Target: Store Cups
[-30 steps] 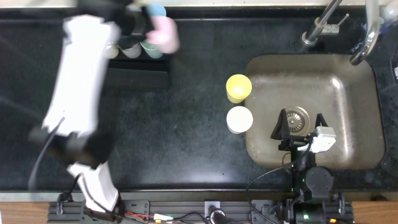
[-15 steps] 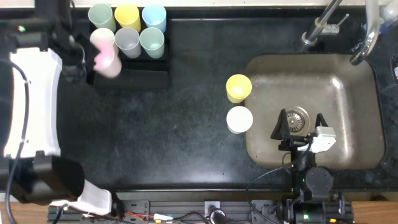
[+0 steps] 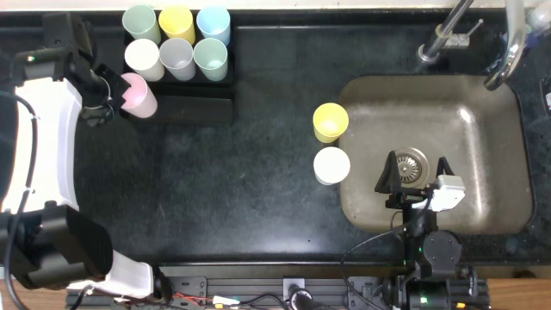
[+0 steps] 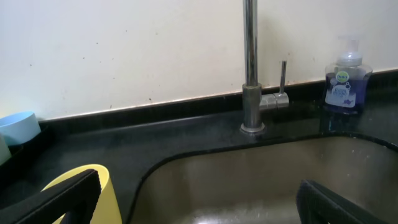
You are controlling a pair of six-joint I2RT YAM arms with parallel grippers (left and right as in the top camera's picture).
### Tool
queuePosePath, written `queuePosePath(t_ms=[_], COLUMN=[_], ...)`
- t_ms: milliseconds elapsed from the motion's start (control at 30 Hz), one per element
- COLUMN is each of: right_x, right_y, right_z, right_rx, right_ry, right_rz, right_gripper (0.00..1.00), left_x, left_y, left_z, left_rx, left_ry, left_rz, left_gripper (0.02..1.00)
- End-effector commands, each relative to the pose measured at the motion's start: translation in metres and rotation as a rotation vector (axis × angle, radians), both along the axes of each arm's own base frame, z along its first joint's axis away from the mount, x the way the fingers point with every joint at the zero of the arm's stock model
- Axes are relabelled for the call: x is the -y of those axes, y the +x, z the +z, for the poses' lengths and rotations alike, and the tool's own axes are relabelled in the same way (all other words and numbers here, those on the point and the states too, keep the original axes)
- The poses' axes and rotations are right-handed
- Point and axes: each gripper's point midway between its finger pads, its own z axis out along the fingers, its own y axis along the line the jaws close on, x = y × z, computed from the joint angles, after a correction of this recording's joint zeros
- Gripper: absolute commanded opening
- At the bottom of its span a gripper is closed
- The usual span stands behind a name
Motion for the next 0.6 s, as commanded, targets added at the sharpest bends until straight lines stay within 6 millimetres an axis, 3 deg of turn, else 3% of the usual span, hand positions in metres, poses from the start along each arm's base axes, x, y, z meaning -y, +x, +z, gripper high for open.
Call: queuePosePath(t_ms=[33, 600], right_x=[-0.002, -0.002], right_y=[0.000, 0.000], right_z=[-0.004, -0.004], right_rx=[0.000, 0.000], right_ry=[-0.006, -0.006], right_rz=[0.011, 0.011], right_gripper=[0.998, 0.998], left_x=[-0.006, -0.010], left_y=[0.002, 0.014], left_z=[0.002, -0.026], left_rx=[0.019, -0.023], left_ry=[0.014, -0.003], left_rz=[0.035, 0.047], left_gripper=[0.036, 0.036])
